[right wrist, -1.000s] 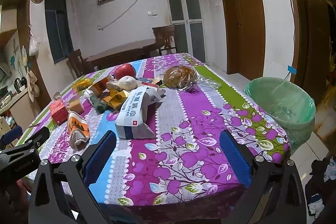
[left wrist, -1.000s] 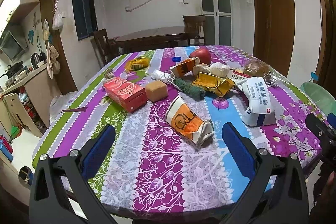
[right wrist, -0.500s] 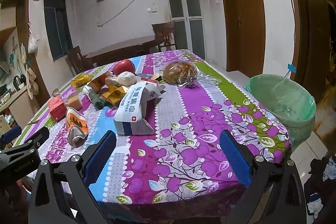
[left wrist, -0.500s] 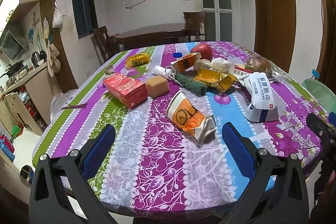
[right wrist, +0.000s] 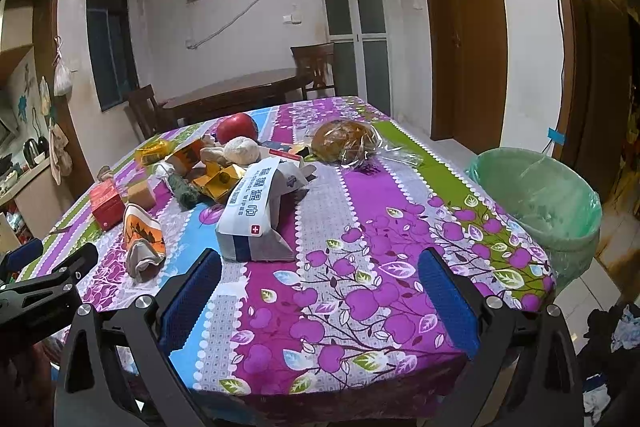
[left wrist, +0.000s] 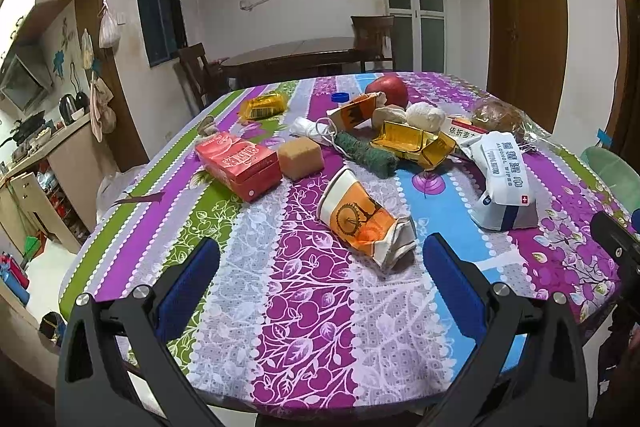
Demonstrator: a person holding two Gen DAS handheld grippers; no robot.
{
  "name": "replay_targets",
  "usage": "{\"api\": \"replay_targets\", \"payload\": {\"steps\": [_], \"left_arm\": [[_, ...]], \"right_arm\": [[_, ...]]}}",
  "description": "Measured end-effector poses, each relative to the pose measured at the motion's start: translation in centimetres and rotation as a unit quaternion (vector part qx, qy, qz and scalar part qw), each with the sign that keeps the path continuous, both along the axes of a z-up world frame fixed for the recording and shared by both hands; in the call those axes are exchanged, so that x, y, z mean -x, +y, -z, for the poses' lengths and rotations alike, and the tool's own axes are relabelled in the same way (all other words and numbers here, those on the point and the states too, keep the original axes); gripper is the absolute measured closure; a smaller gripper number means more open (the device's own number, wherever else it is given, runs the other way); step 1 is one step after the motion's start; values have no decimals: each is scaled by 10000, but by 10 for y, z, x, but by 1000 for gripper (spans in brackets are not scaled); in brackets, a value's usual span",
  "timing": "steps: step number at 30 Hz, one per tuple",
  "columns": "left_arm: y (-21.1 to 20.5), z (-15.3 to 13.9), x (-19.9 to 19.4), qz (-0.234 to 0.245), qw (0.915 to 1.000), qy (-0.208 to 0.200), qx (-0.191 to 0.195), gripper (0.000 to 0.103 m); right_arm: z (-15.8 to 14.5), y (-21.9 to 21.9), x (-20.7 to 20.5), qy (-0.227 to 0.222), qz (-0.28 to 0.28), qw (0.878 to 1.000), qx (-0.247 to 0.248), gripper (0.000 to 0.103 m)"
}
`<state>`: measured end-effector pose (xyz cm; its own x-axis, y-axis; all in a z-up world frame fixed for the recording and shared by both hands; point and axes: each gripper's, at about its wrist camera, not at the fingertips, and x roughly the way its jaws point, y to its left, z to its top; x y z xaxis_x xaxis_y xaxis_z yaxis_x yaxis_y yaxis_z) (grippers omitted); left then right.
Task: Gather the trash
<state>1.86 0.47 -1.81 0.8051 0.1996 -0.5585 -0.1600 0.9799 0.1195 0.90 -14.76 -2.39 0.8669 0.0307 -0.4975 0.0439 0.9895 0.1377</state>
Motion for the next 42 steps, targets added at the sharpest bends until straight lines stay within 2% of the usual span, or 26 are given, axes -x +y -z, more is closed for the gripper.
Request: {"api": "replay_targets", "payload": {"steps": [12,16,20,22,25,29,31,32,33,34,36,41,42], "left_arm": [[7,1,-3,-129,9999,25,-1,5],[22,2,-7,-296,9995,65,86,5],[39,4,-11,-255,9988,226,350,5],[44,5,-13,-179,9980,276,533,5],[47,5,-15,-146,9977,273,605,5],[48,8,-22,-62,9967,391,702,12],[46,10,-26,-9,9965,447,710,15],[45,11,-27,19,9964,461,711,17],[43,11,-29,76,9960,488,750,18],[43,12,-30,112,9956,508,785,19],[41,12,-34,193,9942,577,884,21],[36,12,-49,426,9863,740,1411,21],[34,13,-53,421,9851,764,1480,18]], "right_arm": [[-5,9,-10,-99,-130,9997,159,5],[-11,11,-20,-171,-210,9994,207,5],[-19,18,-43,-165,-385,9989,190,5],[-20,27,-63,-78,-479,9985,243,5],[-16,40,-92,162,-625,9975,286,5],[-4,51,-129,655,-747,9949,163,6],[5,52,-142,955,-843,9919,-16,13],[11,50,-148,1147,-912,9891,-156,23],[16,48,-151,1289,-972,9864,-301,40],[24,45,-156,1464,-1071,9818,-554,51],[27,36,-154,1414,-1150,9789,-928,58],[21,23,-129,1065,-1144,9811,-1139,59],[21,20,-123,1048,-1138,9811,-1161,59]]}}
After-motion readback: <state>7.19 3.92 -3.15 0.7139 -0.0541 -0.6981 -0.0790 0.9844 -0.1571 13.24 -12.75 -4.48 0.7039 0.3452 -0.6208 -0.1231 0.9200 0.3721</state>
